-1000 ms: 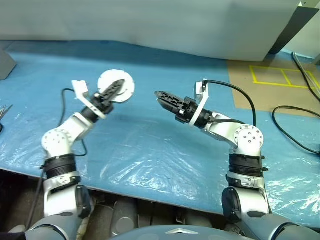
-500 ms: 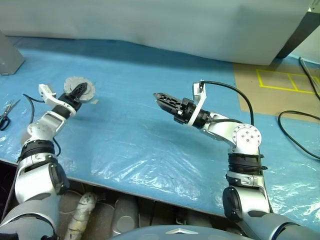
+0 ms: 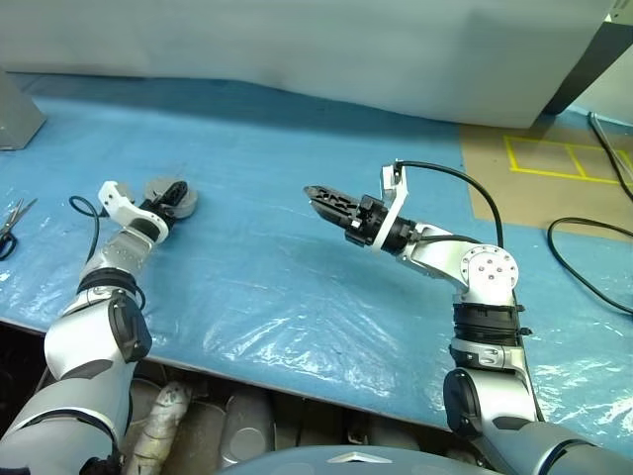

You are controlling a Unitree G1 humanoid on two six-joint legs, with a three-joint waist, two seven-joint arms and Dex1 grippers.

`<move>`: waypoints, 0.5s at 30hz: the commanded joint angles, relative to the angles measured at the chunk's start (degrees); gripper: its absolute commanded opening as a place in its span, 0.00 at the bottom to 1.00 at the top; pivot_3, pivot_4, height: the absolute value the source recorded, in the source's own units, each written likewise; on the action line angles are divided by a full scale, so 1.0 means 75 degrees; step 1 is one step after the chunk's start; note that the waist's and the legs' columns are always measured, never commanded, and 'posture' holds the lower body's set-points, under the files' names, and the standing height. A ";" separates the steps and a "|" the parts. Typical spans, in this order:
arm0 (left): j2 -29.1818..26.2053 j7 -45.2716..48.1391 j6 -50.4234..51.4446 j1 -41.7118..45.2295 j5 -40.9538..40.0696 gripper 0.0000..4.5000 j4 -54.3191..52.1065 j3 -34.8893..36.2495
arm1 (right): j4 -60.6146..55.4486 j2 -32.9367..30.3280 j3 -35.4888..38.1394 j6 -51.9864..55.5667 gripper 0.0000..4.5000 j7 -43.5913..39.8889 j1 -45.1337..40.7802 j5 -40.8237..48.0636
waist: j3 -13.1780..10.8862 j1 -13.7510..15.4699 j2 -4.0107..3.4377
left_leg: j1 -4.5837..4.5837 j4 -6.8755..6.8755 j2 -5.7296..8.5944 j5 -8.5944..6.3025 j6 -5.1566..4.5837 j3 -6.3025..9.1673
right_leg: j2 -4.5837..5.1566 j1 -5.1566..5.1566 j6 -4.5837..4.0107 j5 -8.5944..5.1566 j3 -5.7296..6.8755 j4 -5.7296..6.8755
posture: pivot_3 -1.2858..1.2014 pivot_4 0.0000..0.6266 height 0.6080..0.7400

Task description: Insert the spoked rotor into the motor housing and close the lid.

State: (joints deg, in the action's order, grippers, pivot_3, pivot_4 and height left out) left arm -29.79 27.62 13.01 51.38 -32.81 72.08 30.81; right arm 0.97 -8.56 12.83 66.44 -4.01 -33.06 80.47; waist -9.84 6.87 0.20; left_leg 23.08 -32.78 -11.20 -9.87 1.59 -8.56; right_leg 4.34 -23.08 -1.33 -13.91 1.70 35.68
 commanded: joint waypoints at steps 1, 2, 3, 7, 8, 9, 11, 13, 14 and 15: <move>-0.0472 -0.0556 -0.0280 -0.0098 0.0105 1.00 0.0143 0.0290 | -0.0277 0.0010 0.0030 -0.0101 0.72 -0.0021 -0.0041 0.0150 | 0.0000 -0.0053 -0.0001 | -0.0004 0.0000 -0.0002 0.0000 0.0000 0.0000 | 0.0000 0.0000 0.0000 0.0000 -0.0003 0.0001 | 0.52 0.24 1.00; -0.0630 -0.0763 -0.0447 -0.0221 0.0252 1.00 0.0153 0.0247 | -0.0292 0.0013 0.0011 -0.0101 0.72 -0.0039 -0.0030 0.0136 | 0.0000 -0.0073 -0.0001 | -0.0004 0.0000 -0.0002 0.0000 0.0000 0.0000 | -0.0001 -0.0001 0.0000 0.0000 -0.0002 0.0001 | 0.52 0.24 1.00; -0.0810 -0.0820 -0.0480 -0.0351 0.0278 1.00 0.0167 0.0299 | -0.0310 0.0020 -0.0004 -0.0108 0.72 -0.0054 -0.0017 0.0126 | 0.0001 -0.0107 0.0000 | -0.0003 0.0000 -0.0002 0.0000 0.0000 0.0000 | -0.0001 -0.0001 0.0000 0.0000 -0.0002 0.0000 | 0.52 0.24 1.00; -0.1369 -0.0756 -0.0547 -0.0717 0.0262 1.00 0.0161 0.0513 | -0.0360 0.0051 -0.0043 -0.0153 0.72 -0.0073 0.0020 0.0095 | 0.0001 -0.0190 0.0000 | -0.0003 0.0006 -0.0003 0.0000 0.0001 0.0003 | -0.0001 -0.0005 0.0000 0.0000 0.0000 -0.0004 | 0.52 0.24 1.00; -0.1519 -0.0803 -0.0595 -0.0798 0.0284 1.00 0.0155 0.0549 | -0.0356 0.0057 -0.0047 -0.0172 0.72 -0.0079 0.0013 0.0083 | 0.0001 -0.0175 0.0000 | -0.0003 0.0008 -0.0003 0.0000 0.0001 0.0003 | -0.0001 -0.0008 -0.0001 0.0000 0.0000 -0.0004 | 0.52 0.24 1.00; -0.1657 -0.0826 -0.0603 -0.0853 0.0274 1.00 0.0147 0.0602 | -0.0361 0.0066 -0.0055 -0.0189 0.72 -0.0087 0.0012 0.0070 | 0.0001 -0.0166 0.0000 | 0.0001 0.0008 -0.0003 0.0000 0.0001 0.0002 | -0.0001 -0.0008 -0.0001 -0.0001 0.0001 -0.0004 | 0.52 0.24 1.00; -0.1892 -0.0579 -0.0564 -0.0841 0.0197 1.00 0.0075 0.0705 | -0.0385 0.0068 -0.0068 -0.0232 0.72 -0.0125 0.0018 0.0046 | 0.0002 -0.0146 0.0002 | 0.0004 0.0005 -0.0003 0.0000 0.0001 0.0002 | 0.0000 -0.0007 -0.0001 -0.0001 0.0001 -0.0005 | 0.52 0.24 1.00; -0.2026 -0.0190 -0.0527 -0.0695 0.0185 1.00 -0.0051 0.0690 | -0.0425 0.0043 -0.0065 -0.0285 0.72 -0.0158 0.0031 -0.0008 | 0.0003 -0.0099 0.0003 | 0.0007 0.0004 -0.0009 0.0000 0.0000 0.0001 | 0.0002 -0.0006 -0.0001 -0.0001 0.0003 -0.0003 | 0.52 0.24 1.00; -0.2011 0.0384 -0.0358 -0.0540 0.0244 1.00 -0.0330 0.0476 | -0.0513 -0.0060 -0.0097 -0.0343 0.72 -0.0232 0.0038 -0.0181 | 0.0003 -0.0079 0.0004 | 0.0006 0.0003 -0.0017 0.0000 0.0000 0.0000 | 0.0002 -0.0004 -0.0001 -0.0001 0.0003 -0.0003 | 0.52 0.24 1.00; -0.1990 0.0788 -0.0234 -0.0435 0.0294 1.00 -0.0519 0.0321 | -0.0578 -0.0135 -0.0124 -0.0386 0.72 -0.0289 0.0044 -0.0309 | 0.0003 -0.0034 0.0004 | 0.0005 0.0002 -0.0023 0.0000 0.0000 -0.0001 | 0.0005 -0.0002 -0.0001 -0.0001 0.0003 -0.0002 | 0.52 0.24 1.00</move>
State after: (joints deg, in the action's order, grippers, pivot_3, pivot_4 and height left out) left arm -43.69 28.35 10.34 45.42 -31.05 72.42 34.43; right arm -0.54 -8.92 12.05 64.66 -4.94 -32.64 78.64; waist -9.82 6.61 0.23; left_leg 23.13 -32.77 -11.37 -9.87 1.59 -8.57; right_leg 4.40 -23.09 -1.34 -13.92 1.73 35.66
